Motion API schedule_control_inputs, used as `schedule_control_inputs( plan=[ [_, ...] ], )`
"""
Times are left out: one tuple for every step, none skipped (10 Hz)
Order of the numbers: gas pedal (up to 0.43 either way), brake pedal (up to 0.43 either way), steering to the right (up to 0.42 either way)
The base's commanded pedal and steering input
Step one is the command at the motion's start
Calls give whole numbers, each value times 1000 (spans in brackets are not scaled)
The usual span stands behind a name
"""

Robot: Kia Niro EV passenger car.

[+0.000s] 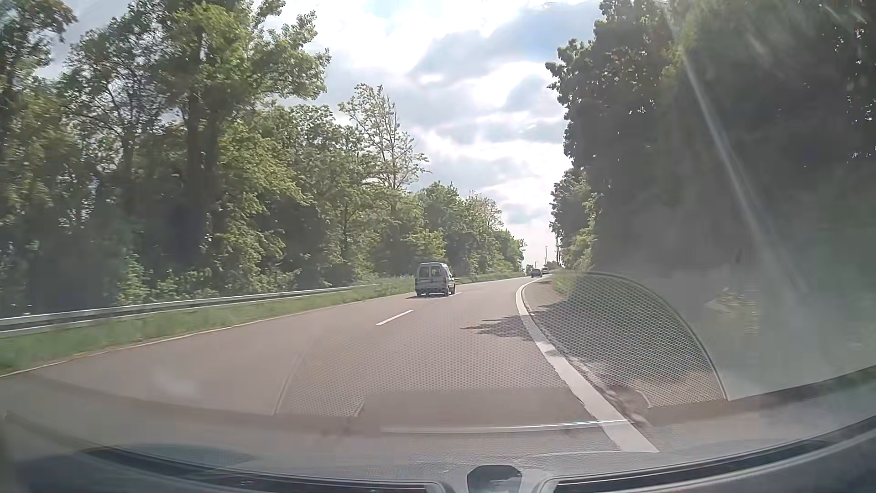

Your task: Follow the waypoints while adhering to traffic rules and regulations

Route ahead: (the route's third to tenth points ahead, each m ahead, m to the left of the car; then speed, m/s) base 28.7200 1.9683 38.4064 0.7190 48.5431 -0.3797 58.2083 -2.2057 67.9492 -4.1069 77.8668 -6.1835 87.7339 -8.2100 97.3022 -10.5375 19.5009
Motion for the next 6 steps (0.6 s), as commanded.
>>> schedule_control_inputs(
  plan=[
    [138,0,21],
    [138,0,20],
    [138,0,20],
    [138,0,20],
    [138,0,20],
    [138,0,20]
  ],
)
